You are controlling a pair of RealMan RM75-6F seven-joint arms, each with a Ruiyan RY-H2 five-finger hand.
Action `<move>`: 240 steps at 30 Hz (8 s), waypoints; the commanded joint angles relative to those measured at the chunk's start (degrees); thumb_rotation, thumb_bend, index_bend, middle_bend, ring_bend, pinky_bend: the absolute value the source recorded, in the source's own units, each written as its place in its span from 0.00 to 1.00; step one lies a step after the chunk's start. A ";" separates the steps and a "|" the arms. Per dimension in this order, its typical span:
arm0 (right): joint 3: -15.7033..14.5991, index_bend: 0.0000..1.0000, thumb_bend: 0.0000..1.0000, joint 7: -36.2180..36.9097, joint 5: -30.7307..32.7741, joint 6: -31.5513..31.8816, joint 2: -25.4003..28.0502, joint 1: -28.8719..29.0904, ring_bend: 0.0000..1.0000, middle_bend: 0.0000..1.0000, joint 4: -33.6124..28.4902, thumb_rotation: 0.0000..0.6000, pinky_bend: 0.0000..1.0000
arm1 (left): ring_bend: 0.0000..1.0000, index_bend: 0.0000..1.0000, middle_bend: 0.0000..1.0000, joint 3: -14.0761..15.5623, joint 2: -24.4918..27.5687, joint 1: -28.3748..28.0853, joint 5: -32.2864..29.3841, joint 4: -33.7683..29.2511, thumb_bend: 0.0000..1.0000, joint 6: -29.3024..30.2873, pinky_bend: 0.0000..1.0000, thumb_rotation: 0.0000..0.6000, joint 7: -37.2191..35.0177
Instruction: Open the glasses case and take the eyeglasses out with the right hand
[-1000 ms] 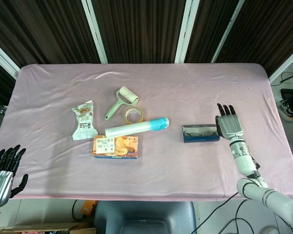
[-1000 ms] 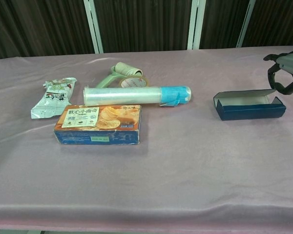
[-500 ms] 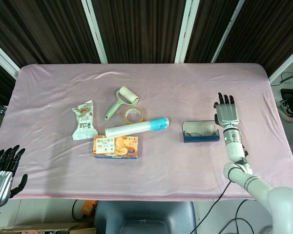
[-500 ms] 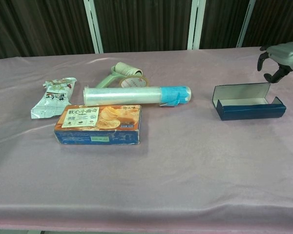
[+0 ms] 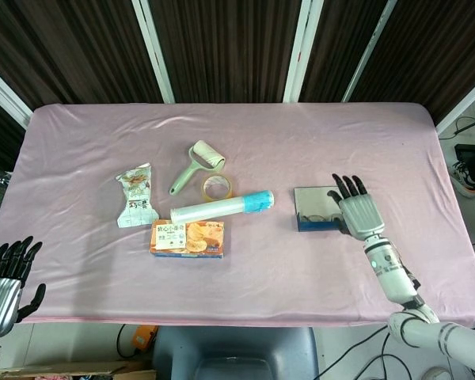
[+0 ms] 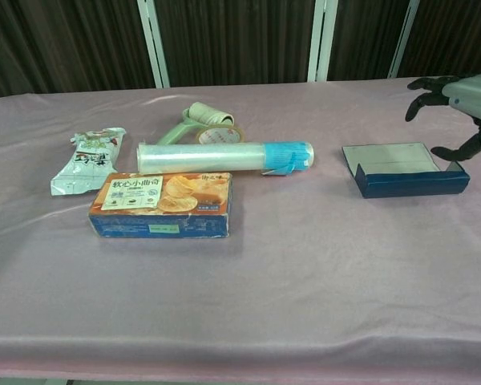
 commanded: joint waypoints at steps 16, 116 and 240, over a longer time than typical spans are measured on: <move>-1.77 0.42 0.50 -6.51 3.94 -7.61 -5.70 3.63 0.00 0.02 -0.69 1.00 0.00 | 0.00 0.00 0.00 -0.04 0.51 0.77 0.23 0.53 0.40 1.51 0.00 1.00 -1.71; -5.40 0.58 0.51 2.18 -9.51 -4.25 -1.62 -1.45 0.00 0.02 2.24 1.00 0.00 | 0.00 0.00 0.00 0.00 0.36 1.00 0.44 0.19 0.41 1.46 0.00 1.00 -1.02; -8.49 0.55 0.44 -0.93 -11.48 2.22 3.81 -6.44 0.00 0.03 -6.16 1.00 0.00 | 0.00 0.00 0.00 0.32 0.30 1.08 1.06 -0.01 0.41 1.47 0.00 1.00 -0.71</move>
